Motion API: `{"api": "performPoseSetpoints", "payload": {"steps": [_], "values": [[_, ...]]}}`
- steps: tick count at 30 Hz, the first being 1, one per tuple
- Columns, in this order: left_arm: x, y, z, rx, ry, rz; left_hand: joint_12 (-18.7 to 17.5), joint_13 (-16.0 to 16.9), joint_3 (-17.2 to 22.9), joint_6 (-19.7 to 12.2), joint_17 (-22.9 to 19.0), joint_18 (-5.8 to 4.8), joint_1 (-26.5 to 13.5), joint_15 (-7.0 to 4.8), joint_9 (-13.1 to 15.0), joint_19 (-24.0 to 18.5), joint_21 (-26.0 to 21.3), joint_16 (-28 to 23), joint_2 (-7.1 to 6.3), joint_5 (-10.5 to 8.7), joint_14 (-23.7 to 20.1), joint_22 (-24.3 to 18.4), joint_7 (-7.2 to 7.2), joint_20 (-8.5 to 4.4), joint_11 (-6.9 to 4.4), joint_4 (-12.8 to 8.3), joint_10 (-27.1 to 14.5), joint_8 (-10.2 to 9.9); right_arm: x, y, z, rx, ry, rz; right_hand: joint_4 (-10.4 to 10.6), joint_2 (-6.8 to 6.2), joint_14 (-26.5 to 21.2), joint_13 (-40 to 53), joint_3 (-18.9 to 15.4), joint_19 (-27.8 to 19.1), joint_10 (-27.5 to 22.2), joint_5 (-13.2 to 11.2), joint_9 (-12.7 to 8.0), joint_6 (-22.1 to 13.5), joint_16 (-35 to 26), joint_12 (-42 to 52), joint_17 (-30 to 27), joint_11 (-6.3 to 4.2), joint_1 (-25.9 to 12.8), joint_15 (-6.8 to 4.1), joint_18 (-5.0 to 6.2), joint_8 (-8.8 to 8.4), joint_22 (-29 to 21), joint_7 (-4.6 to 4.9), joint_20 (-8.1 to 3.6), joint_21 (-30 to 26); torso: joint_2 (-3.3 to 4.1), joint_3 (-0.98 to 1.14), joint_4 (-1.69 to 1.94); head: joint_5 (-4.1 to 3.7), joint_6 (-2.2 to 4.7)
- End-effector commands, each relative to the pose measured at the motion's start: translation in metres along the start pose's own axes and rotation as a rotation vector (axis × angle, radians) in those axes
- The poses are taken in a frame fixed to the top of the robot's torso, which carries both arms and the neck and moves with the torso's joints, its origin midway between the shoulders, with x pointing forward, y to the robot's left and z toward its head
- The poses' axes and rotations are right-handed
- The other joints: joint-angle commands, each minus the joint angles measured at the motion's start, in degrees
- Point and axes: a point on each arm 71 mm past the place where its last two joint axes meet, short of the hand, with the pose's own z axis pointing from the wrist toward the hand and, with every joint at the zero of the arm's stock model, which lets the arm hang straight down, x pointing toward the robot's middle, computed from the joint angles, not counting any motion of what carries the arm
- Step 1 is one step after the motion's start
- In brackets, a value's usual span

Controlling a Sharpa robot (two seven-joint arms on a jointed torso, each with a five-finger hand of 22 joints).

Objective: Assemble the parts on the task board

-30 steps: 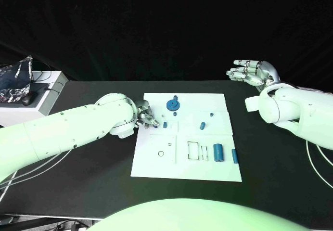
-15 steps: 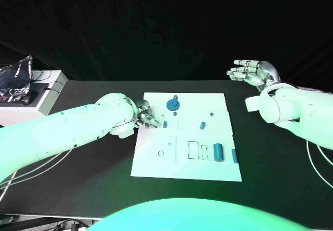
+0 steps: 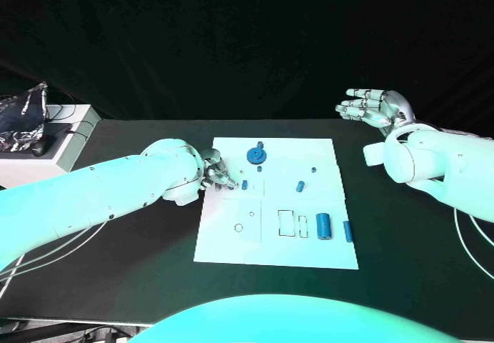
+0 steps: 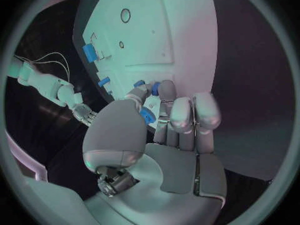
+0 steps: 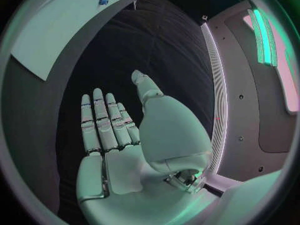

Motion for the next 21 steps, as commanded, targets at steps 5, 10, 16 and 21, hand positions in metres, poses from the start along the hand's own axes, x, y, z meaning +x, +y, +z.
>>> {"api": "performPoseSetpoints", "payload": {"steps": [5, 10, 16, 21], "values": [[0.0065, 0.0013, 0.0013, -0.011, 0.025, 0.006, 0.33, 0.00, -4.59, 0.04, 0.04, -1.04, 0.46, -0.03, 0.10, 0.09, -0.29, -0.21, 0.82, -0.01, 0.19, 6.79, 0.33, -0.16, -0.08, 1.33, -0.46, 0.11, 0.0017, 0.0010, -0.0006, -0.016, 0.017, -0.001, 0.14, -0.50, -0.27, -0.05, 0.26, -0.63, -0.48, 0.21, -0.07, -0.38, -0.22, -0.22, -0.09, 0.05, -0.11, 0.08, 0.11, -0.34, -0.08, 3.93, -0.07, -0.18, 0.01, -0.03, 0.02, -0.04, 0.04], [0.0064, 0.0028, 0.0008, -0.018, 0.028, 0.012, 0.53, 0.02, -14.00, 0.25, 0.05, -1.05, 0.47, 0.06, 0.47, 0.14, -0.32, -0.25, 2.18, -0.02, 0.19, 6.80, 0.55, -0.14, -0.05, 3.13, -0.48, 0.53, 0.0011, 0.0005, -0.0009, -0.013, 0.016, -0.001, 0.12, -0.53, -0.57, -0.05, 0.28, -0.76, -0.58, 0.24, -0.07, -0.42, -0.24, -0.22, -0.11, 0.07, -0.12, 0.11, 0.09, -0.34, -0.08, 3.94, -0.05, -0.19, -0.01, -0.02, 0.01, 0.00, -0.01], [0.0060, 0.0049, -0.0001, -0.025, 0.031, 0.014, 0.81, -0.14, -22.80, 0.19, 0.15, -1.00, 2.17, 0.12, 0.76, 0.10, -0.42, -0.21, 3.49, -0.15, 0.20, 6.79, 0.49, -0.07, 0.25, 4.56, -0.52, 0.87, 0.0004, -0.0001, -0.0012, -0.012, 0.015, -0.002, 0.08, -0.59, -1.03, -0.06, 0.33, -1.20, -0.85, 0.24, -0.08, -0.77, -0.26, -0.23, -0.13, 0.12, -0.13, 0.16, 0.04, -0.35, -0.11, 4.01, -0.01, -0.22, -0.02, -0.03, 0.02, -0.04, 0.06], [0.0054, 0.0052, -0.0010, -0.027, 0.025, 0.015, 0.95, -0.23, -24.29, 0.07, 0.21, -1.01, 2.59, 0.10, 1.01, 0.16, -0.29, -0.16, 3.71, -0.31, 0.23, 6.85, 0.48, -0.06, 0.27, 5.29, -0.54, 1.14, 0.0004, -0.0005, -0.0014, -0.011, 0.015, -0.002, 0.09, -0.83, -1.37, -0.08, 0.23, -1.52, -1.28, 0.37, -0.10, -1.06, -0.28, -0.25, -0.14, 0.18, -0.18, 0.21, 0.00, -0.38, -0.12, 4.06, 0.03, -0.25, -0.01, 0.00, 0.01, -0.04, 0.02]]}}
